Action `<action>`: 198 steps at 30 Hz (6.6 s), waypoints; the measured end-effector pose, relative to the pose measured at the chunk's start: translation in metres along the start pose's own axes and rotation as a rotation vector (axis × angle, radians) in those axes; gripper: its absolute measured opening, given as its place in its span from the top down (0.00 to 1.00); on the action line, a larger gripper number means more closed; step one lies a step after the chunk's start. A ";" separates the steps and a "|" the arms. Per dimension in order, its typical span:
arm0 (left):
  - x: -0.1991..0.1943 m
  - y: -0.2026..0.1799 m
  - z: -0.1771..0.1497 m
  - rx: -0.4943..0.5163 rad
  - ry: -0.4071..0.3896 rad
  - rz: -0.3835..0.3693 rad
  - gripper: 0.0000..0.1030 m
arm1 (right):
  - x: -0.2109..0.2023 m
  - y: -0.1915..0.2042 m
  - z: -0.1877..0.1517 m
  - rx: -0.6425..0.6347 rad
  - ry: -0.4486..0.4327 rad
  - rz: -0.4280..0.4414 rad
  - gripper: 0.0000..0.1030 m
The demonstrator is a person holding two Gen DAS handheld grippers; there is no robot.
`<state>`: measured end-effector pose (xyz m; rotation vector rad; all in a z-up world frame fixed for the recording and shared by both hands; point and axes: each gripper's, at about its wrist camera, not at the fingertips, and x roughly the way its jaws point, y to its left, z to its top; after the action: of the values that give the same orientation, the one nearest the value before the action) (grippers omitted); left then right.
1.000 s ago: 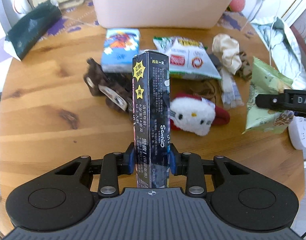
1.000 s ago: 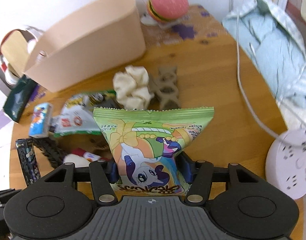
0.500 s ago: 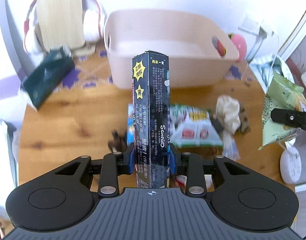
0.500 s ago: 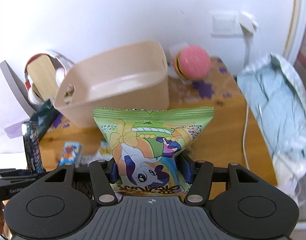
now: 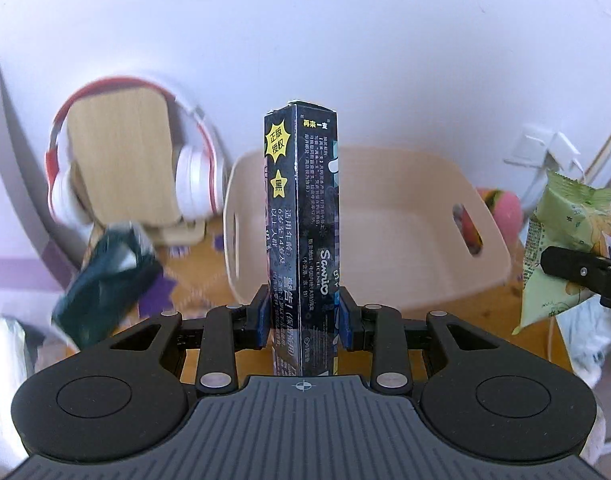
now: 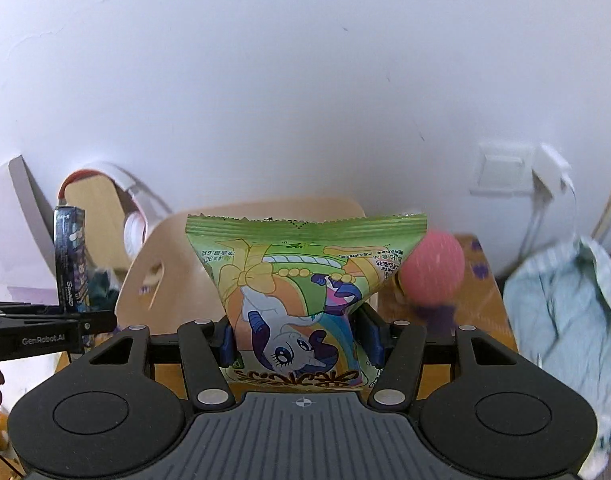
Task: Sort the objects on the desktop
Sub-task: 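Carry both items over the beige basket and open both grippers to drop them, then grasp the cream scrunchie with the right gripper while the left grasps the blue tissue pack, then lift both items over the beige basket and release them inside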
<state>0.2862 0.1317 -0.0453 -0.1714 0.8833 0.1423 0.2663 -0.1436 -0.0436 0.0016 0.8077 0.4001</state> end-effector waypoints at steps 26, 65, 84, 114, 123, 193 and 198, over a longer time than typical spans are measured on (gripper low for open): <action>0.148 -0.030 0.032 0.111 0.205 0.098 0.61 | 0.147 0.013 0.006 -0.096 0.214 -0.053 0.37; 0.023 -0.005 -0.082 0.142 0.202 0.048 0.32 | 0.024 -0.015 -0.069 -0.185 0.115 -0.092 0.00; 0.029 -0.004 -0.098 0.067 0.243 0.019 0.31 | 0.045 -0.028 -0.115 -0.282 0.175 -0.013 0.17; 0.040 0.001 -0.107 0.029 0.258 -0.012 0.54 | 0.074 -0.039 -0.126 -0.208 0.248 0.014 0.87; 0.028 0.008 -0.105 0.013 0.234 -0.010 0.54 | 0.055 -0.036 -0.124 -0.185 0.210 0.031 0.95; 0.087 -0.016 0.020 0.041 0.115 -0.021 0.54 | 0.070 -0.005 0.015 -0.250 -0.052 0.055 0.98; 0.096 -0.022 0.014 0.077 0.150 -0.010 0.40 | 0.073 -0.008 0.012 -0.247 -0.030 0.054 0.88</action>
<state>0.3617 0.1180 -0.1095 -0.1157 1.0357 0.0865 0.3228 -0.1234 -0.0872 -0.2003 0.7261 0.5475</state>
